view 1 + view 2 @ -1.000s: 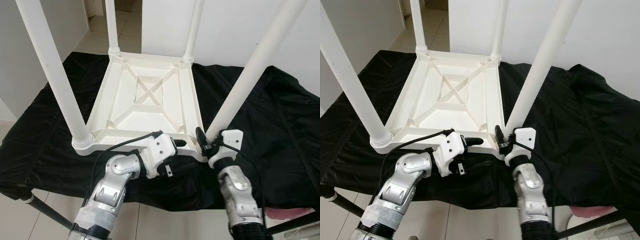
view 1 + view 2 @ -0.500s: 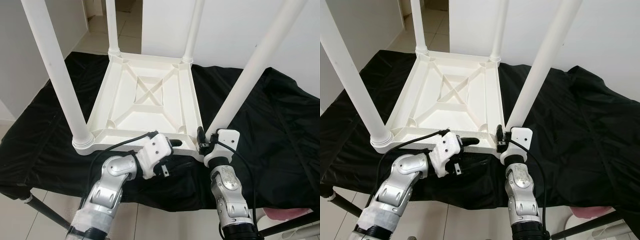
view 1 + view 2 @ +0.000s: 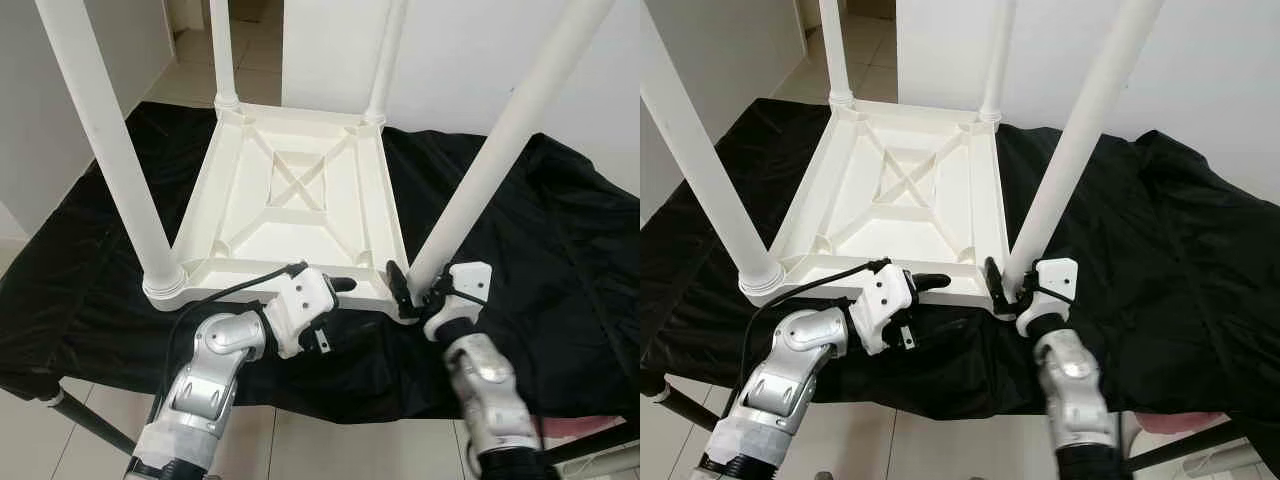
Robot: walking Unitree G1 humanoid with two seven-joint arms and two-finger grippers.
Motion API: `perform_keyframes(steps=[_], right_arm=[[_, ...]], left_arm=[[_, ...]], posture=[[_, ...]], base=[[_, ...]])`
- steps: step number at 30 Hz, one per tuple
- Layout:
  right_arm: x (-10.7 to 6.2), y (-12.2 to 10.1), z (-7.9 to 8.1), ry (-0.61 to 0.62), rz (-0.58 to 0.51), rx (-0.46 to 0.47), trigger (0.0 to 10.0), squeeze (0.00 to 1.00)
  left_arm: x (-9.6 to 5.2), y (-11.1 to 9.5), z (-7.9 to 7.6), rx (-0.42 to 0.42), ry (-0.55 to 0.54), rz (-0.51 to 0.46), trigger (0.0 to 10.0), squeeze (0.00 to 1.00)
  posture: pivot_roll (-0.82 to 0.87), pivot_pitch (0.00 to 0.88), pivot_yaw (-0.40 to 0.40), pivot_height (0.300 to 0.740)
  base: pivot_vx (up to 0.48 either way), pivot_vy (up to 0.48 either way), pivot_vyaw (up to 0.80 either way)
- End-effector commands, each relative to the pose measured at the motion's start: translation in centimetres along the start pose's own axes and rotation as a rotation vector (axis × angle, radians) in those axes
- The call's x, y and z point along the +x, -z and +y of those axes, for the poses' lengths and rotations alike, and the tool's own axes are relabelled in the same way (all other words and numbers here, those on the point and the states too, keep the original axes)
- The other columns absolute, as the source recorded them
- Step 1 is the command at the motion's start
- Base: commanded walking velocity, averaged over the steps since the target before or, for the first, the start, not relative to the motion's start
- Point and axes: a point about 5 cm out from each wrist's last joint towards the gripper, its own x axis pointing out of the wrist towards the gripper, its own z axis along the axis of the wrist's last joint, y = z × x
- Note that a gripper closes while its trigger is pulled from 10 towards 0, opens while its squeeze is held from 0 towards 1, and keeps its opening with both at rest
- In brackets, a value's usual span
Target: Building children table
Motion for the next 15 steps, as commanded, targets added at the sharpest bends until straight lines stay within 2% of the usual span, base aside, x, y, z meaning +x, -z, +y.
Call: perform_keyframes(steps=[1, 3, 7, 15], right_arm=[[0.2, -0.1, 0.0, -0.084, 0.006, 0.008, 10.0, 0.0], [0.2, -0.3, -0.1, -0.112, 0.004, 0.007, 10.0, 0.0], [0.8, -0.5, -0.3, -0.294, 0.036, -0.05, 10.0, 0.0], [1.8, -0.4, -0.9, -0.432, 0.096, -0.085, 10.0, 0.0]], left_arm=[[0.0, 0.0, 0.6, 0.002, -0.133, 0.012, 10.0, 0.0], [0.0, 0.0, 0.6, 0.003, -0.132, 0.012, 10.0, 0.0], [0.0, 0.0, 0.3, 0.002, -0.119, 0.016, 10.0, 0.0], [0.3, -0.1, 0.0, -0.003, -0.112, 0.009, 10.0, 0.0]], posture=[[-0.01, 0.0, -0.067, 0.74], [-0.01, 0.0, -0.067, 0.74], [-0.01, 0.0, -0.064, 0.74], [-0.01, 0.0, -0.063, 0.74]], base=[[0.0, 0.0, 0.0], [0.0, 0.0, 0.0], [0.0, 0.0, 0.0], [0.0, 0.0, 0.0]])
